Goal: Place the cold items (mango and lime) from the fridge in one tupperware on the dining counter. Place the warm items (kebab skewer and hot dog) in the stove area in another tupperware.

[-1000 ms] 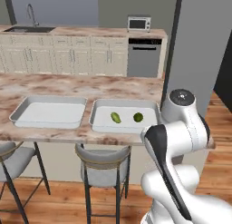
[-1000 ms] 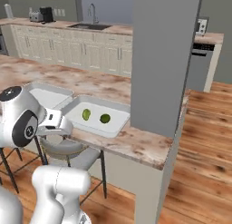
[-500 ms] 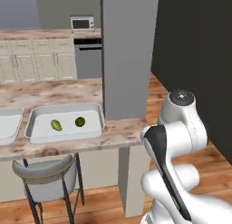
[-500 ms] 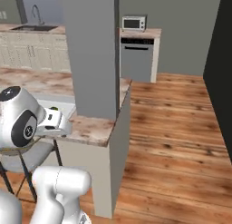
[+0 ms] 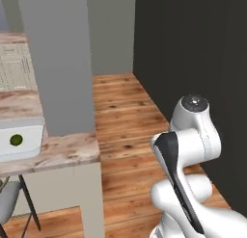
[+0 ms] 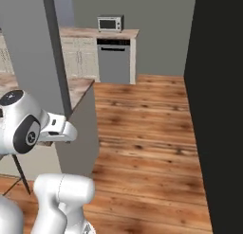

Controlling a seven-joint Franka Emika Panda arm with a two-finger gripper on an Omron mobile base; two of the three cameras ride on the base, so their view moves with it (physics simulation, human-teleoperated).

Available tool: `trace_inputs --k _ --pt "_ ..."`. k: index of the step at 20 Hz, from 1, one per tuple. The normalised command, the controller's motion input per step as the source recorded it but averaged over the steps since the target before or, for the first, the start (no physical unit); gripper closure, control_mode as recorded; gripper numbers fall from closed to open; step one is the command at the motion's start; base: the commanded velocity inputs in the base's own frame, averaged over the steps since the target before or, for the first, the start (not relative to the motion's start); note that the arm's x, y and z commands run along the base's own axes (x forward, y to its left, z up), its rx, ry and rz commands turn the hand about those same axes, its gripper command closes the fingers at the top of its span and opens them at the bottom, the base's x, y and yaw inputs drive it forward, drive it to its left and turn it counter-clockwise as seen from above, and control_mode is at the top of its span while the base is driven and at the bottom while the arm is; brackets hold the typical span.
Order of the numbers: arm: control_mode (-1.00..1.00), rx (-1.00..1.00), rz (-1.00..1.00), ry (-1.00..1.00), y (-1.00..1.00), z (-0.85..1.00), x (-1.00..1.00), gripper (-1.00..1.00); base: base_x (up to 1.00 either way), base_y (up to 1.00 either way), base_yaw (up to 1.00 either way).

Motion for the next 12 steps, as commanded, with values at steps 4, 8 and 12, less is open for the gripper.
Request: trace_inputs --k 4,8,12 --pt "1.00 0.00 0.00 0.00 0.00 0.00 0.00 -1.00 0.17 -1.00 -0.01" --pt "1.00 0.00 0.00 0.00 0.00 0.00 0.00 -1.00 0.68 -0.58 0.00" --pt "1.00 0.00 0.00 0.00 0.00 0.00 0.00 -1.00 1.00 -0.10 0.01"
